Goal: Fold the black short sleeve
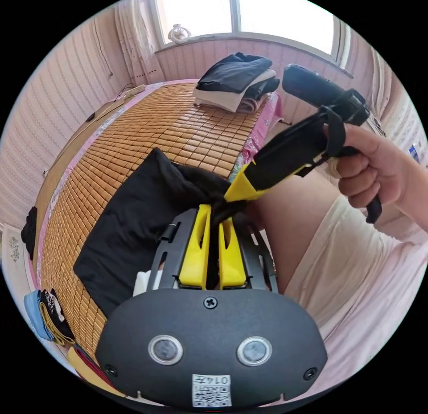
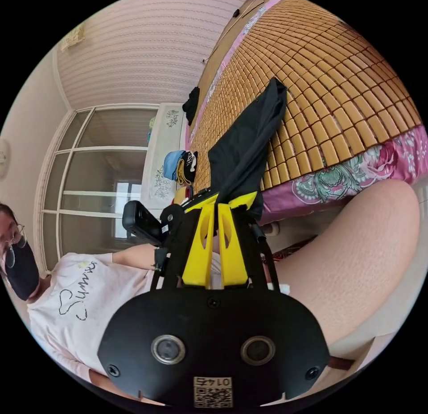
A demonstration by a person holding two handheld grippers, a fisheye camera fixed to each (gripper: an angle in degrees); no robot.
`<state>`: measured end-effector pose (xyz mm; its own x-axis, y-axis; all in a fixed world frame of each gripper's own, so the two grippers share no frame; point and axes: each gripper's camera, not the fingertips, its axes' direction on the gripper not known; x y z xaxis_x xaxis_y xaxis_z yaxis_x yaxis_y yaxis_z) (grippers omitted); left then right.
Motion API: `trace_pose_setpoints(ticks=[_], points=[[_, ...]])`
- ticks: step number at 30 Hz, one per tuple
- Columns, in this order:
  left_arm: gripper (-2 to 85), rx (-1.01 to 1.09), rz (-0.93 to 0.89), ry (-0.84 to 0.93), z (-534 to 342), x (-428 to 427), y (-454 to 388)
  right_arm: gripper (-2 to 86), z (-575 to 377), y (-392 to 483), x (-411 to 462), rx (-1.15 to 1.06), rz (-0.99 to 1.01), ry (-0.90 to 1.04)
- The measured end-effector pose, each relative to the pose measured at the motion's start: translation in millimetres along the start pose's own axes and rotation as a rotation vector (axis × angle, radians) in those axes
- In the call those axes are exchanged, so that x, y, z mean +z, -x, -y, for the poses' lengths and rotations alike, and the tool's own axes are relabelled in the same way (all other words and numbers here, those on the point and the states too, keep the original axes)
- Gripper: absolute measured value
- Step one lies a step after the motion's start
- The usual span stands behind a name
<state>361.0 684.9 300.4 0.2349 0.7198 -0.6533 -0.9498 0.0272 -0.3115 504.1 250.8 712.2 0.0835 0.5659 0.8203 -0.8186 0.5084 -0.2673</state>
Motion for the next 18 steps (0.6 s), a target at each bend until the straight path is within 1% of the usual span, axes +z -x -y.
trace_pose_setpoints(ticks=[2,3,4,5,6,7,9,10,12,14,15,18], points=[[0.4,0.033,0.002,0.0,-10.9,-12.0,-4.6,3.9,-5.7,-13.1,-16.7,0.036,0.082,-0.08],[0.3,0.031,-0.008,-0.004,-17.8,-19.7,-4.5,5.4,-8.3,-21.2,-29.3,0.029,0.123,-0.159],[0.3,0.017,-0.021,-0.016,-25.4,-27.6,-2.4,7.1,-8.0,-30.2,-38.3,0.044,0.079,-0.209],[0.3,0.01,-0.026,-0.021,-29.0,-31.3,-1.0,8.0,-6.5,-35.3,-41.0,0.061,0.043,-0.219],[0.2,-0.007,-0.032,-0.03,-35.4,-38.4,2.3,10.7,-2.6,-46.8,-43.7,0.101,-0.006,-0.233],[0.2,-0.024,-0.037,-0.037,-41.1,-44.6,6.2,12.7,1.8,-60.5,-43.5,0.16,0.012,-0.241],[0.2,-0.045,-0.057,-0.042,-49.2,-51.4,13.1,14.8,9.7,-75.2,-39.0,0.199,0.082,-0.244],[0.2,-0.063,-0.07,-0.047,-54.8,-54.1,18.3,16.8,15.6,-81.0,-34.8,0.216,0.072,-0.255],[0.2,-0.074,-0.086,-0.046,-62.9,-56.2,25.2,17.8,26.3,-89.2,-26.2,0.253,0.027,-0.251],[0.2,-0.082,-0.089,-0.045,-69.4,-59.6,30.7,17.5,36.5,-96.9,-17.0,0.278,0.04,-0.253],[0.2,-0.081,-0.1,-0.05,-73.1,-63.2,33.6,16.7,43.6,-100.2,-11.3,0.281,0.059,-0.252],[0.2,-0.062,-0.124,-0.071,-82.4,-73.7,38.4,12.9,58.1,-101.6,-8.7,0.27,0.034,-0.311]])
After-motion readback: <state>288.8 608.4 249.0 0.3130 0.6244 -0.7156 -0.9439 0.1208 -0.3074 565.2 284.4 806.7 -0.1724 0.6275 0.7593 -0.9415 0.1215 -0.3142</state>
